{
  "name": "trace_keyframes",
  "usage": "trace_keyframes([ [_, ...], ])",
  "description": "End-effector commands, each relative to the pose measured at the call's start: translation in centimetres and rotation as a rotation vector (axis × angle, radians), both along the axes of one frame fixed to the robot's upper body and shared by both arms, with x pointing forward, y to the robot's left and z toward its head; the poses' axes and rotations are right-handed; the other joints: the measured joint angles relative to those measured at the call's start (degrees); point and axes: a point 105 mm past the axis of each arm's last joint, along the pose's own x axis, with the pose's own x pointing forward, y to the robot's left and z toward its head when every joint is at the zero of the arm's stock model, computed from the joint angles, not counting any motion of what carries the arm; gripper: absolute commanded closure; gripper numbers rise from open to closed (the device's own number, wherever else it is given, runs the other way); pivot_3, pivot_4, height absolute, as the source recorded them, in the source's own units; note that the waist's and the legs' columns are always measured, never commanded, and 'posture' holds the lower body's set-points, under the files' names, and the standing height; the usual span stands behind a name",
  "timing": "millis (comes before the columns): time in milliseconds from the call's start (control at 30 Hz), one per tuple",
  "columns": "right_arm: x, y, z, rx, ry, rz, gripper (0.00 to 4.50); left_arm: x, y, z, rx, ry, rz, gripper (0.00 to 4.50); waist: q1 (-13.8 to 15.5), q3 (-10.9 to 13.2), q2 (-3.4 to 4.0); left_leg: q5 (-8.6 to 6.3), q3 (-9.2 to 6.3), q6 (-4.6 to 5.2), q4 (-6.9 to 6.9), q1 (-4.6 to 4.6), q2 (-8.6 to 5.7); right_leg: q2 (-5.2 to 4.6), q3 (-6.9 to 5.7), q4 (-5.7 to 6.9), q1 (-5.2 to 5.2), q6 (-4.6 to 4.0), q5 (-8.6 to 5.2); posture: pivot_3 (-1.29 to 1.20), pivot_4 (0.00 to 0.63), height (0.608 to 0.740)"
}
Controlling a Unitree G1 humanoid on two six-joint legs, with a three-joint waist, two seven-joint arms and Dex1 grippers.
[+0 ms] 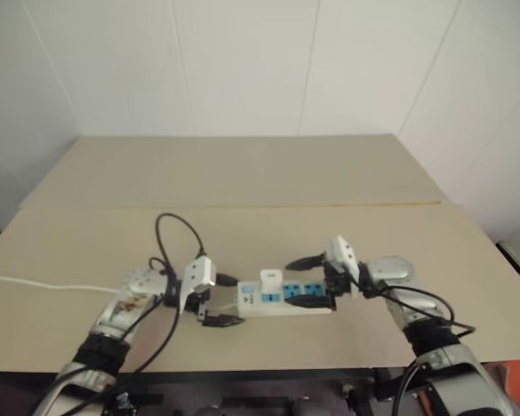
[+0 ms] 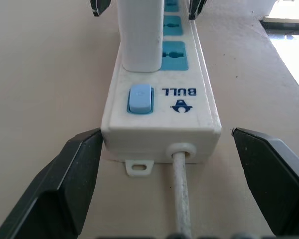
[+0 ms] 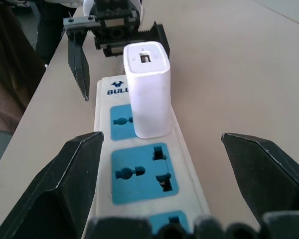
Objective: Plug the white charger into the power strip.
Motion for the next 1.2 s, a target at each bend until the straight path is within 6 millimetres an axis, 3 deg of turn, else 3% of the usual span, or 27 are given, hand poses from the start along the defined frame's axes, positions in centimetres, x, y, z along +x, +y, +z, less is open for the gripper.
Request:
trace_keyframes([
  [33,0.0,-2.0,2.1,0.000,-0.059,-0.016,0.00,-0.5,0.5,3.1,-0.050,-0.068,-0.010,0.02,0.00,0.09,0.02,0.01,0.01,-0.01,0.01,-0.26,-0.01,-0.01,0.01,0.02,-0.29,-0.07,0.08,0.00,0.150,0.740],
  [200,-0.4,-4.0,3.9,-0.023,-0.117,-0.041,0.00,-0.5,1.4,4.9,-0.050,-0.113,0.011,0.02,-0.07,0.27,0.06,0.12,-0.02,-0.17,0.06,-1.41,-0.02,0.00,0.01,0.28,-1.58,-0.18,0.30,0.00,0.150,0.740],
  [433,-1.0,-7.0,5.7,-0.055,-0.173,-0.109,0.00,-1.1,2.9,5.8,-0.026,-0.111,0.014,0.02,-0.18,0.56,0.06,0.15,0.02,-0.22,0.06,-1.40,-0.01,0.02,0.00,0.20,-1.53,-0.16,0.38,0.00,0.150,0.740],
  [767,-3.6,-10.1,6.2,-0.131,-0.157,-0.169,0.00,-3.0,4.8,6.3,0.063,-0.083,-0.058,0.02,-0.17,0.99,0.08,0.16,0.06,-0.23,0.07,-1.40,-0.01,0.02,0.01,0.20,-1.52,-0.15,0.38,0.00,0.150,0.740],
  [1200,-5.2,-11.1,6.3,-0.149,-0.167,-0.196,0.00,-3.1,4.8,6.9,0.075,-0.088,-0.093,0.02,-0.18,0.99,0.08,0.17,0.09,-0.23,0.14,-1.39,0.00,0.03,0.02,0.23,-1.49,-0.14,0.38,0.00,0.150,0.740],
])
